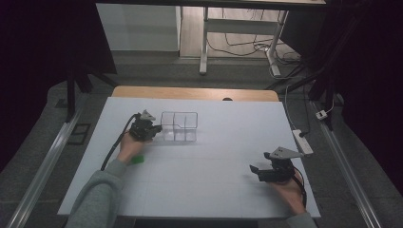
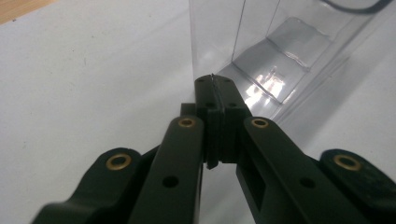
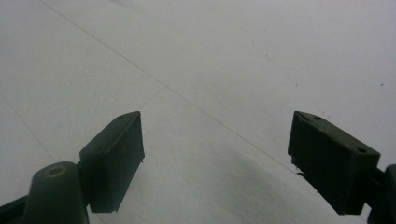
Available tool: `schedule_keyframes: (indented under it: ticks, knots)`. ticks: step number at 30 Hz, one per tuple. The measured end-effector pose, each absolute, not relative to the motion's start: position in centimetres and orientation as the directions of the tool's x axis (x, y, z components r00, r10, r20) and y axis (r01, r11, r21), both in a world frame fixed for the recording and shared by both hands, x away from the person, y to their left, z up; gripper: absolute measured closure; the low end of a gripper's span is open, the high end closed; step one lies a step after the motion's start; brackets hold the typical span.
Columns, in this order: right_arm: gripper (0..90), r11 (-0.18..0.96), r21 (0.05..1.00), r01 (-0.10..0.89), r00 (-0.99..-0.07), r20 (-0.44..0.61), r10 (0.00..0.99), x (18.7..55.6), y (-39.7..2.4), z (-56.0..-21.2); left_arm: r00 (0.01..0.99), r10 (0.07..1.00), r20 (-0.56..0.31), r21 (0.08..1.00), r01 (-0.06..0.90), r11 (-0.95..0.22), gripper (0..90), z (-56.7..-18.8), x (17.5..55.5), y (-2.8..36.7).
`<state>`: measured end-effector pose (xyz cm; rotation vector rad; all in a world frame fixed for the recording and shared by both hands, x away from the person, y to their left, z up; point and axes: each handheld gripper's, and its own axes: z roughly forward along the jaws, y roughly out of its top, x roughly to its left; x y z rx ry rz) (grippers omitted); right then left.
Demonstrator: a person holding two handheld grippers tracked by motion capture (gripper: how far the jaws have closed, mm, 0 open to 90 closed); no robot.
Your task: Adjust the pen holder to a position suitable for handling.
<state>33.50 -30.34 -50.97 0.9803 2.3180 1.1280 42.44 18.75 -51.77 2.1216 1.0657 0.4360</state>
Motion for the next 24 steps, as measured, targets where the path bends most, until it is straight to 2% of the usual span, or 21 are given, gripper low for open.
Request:
schedule_keyframes:
  ticks: [24]
  knots:
    - [17.6, 0.44, 0.791, 0.426, -0.684, -0.036, 0.728, 33.5, -30.3, -51.0, 0.657, 0.754, -0.003, 0.724, 0.522, -0.452, 88.8, -51.6, 42.8, 15.2]
